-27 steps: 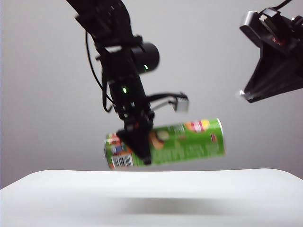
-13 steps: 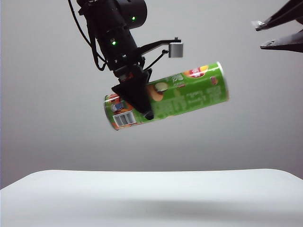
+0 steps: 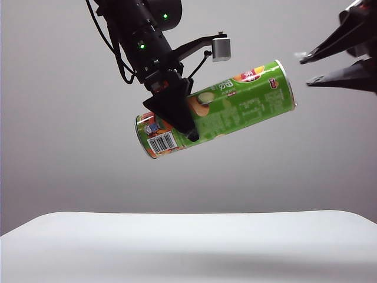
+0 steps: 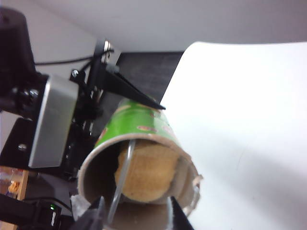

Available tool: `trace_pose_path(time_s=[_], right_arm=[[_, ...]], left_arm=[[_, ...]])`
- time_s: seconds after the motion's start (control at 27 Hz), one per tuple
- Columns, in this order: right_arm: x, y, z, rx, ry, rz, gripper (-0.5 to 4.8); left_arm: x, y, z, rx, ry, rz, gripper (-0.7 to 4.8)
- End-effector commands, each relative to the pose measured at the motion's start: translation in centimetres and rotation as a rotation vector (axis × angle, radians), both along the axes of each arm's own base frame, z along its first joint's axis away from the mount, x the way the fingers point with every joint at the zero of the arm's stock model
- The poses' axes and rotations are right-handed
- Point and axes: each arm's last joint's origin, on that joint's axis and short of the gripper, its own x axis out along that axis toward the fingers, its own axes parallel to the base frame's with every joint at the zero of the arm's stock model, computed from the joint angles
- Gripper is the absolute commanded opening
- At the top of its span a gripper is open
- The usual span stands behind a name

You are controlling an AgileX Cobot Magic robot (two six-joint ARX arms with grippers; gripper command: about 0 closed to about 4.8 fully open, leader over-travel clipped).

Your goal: Pick up the green tub of chips from the desk, pull out the transparent container with the chips inside partially, and then place the chips back on the desk.

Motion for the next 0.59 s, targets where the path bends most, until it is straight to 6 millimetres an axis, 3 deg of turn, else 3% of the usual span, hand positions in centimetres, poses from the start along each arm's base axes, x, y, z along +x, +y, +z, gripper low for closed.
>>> trace_pose_path(time_s=[0.04,0.22,0.3,0.59], right_arm=[[0.5,1.1,-0.2,-0.020,-0.022,0.018,1.66],[0.7,2.5,-0.3,-0.050,-0.045,0.032,1.65],[0.8,2.8,-0.2,-0.046,-0.058,0.040,1.42],[1.0,3.1,-0.5,-0.041,-0.037,0.047,1.38]], left_arm=[[-0.1,-0.1,0.5,-0.027,-0.011,-0.010,2.68],[-0.1,-0.1,0.5,-0.050,0.005,-0.026,2.68],[-0.1,-0.1,0.5,-0.053,0.008,-0.030,2.68],[-0.3,-0.3,0.5,-0.087,0.032,-0.056,2.68]])
